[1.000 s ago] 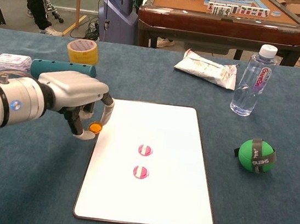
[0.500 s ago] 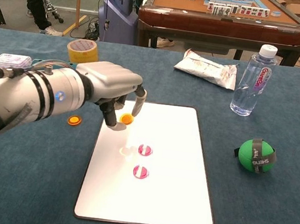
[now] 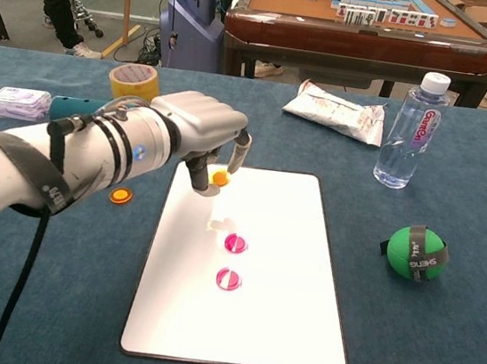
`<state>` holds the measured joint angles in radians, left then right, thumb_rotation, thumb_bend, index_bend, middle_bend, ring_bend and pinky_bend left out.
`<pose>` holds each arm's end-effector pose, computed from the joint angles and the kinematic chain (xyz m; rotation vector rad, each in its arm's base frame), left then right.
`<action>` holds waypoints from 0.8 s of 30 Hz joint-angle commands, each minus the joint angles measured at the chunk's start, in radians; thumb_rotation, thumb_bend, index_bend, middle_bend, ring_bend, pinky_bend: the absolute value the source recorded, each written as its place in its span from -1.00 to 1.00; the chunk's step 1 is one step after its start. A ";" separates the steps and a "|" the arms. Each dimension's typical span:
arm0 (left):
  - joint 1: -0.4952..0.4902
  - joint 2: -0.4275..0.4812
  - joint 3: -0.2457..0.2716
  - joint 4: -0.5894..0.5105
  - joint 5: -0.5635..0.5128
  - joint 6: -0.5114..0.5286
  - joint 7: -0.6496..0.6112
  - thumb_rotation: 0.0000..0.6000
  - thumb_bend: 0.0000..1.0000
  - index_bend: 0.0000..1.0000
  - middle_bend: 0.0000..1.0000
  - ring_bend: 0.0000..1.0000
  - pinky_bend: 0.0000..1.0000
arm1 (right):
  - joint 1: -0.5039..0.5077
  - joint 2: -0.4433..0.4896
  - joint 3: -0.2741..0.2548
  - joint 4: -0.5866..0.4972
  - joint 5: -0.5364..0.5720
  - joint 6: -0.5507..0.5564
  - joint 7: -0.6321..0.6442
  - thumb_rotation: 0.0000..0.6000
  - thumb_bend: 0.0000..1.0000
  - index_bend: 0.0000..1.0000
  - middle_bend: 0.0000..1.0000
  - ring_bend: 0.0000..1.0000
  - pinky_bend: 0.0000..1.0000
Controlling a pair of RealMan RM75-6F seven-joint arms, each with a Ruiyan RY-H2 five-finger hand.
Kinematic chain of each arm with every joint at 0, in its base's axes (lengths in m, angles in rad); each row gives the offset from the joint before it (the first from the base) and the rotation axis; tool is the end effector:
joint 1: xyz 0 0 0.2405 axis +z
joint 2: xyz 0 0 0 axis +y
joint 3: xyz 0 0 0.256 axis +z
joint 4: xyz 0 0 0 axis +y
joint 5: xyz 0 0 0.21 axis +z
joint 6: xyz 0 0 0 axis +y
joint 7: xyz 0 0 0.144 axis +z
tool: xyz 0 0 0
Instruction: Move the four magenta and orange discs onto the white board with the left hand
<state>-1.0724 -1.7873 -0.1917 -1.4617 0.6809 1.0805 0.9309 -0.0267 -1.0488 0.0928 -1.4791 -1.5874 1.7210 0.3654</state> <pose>-0.0409 0.3451 -0.0817 -1.9929 -0.6375 -0.7106 -0.3257 -0.1505 0.2249 1.2305 -0.8297 1.1812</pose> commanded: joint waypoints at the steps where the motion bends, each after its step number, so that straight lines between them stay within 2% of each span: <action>1: -0.008 -0.015 0.000 0.027 0.005 0.007 0.013 1.00 -0.36 0.24 1.00 1.00 1.00 | 0.001 0.000 0.000 0.000 0.001 -0.003 0.000 1.00 -0.85 -0.56 -0.29 -0.20 -0.04; 7: -0.017 -0.030 -0.002 0.059 -0.004 0.004 0.035 1.00 -0.36 0.15 1.00 1.00 1.00 | 0.002 0.000 0.000 -0.001 -0.001 -0.006 -0.002 1.00 -0.85 -0.56 -0.29 -0.20 -0.04; 12: -0.019 -0.037 -0.006 0.069 -0.016 0.002 0.045 1.00 -0.36 -0.18 1.00 1.00 1.00 | 0.002 0.000 0.000 0.000 -0.001 -0.006 -0.002 1.00 -0.85 -0.56 -0.29 -0.20 -0.04; 16: -0.016 -0.037 -0.007 0.072 -0.027 0.004 0.053 1.00 -0.36 -0.37 1.00 1.00 1.00 | 0.002 0.000 0.000 0.001 -0.001 -0.006 0.000 1.00 -0.86 -0.56 -0.29 -0.20 -0.04; 20: -0.006 -0.028 0.003 0.060 -0.029 0.010 0.058 1.00 -0.36 -0.40 1.00 1.00 1.00 | 0.003 0.000 0.000 0.001 -0.002 -0.007 0.000 1.00 -0.86 -0.56 -0.29 -0.20 -0.04; 24: 0.017 0.004 0.014 -0.002 -0.055 0.024 0.064 1.00 -0.36 -0.28 1.00 1.00 1.00 | 0.005 0.000 -0.002 0.000 -0.004 -0.012 -0.006 1.00 -0.85 -0.56 -0.29 -0.20 -0.04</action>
<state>-1.0678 -1.8005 -0.1841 -1.4352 0.6390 1.0959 0.9907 -0.0217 -1.0491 0.0915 -1.4792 -1.5913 1.7094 0.3593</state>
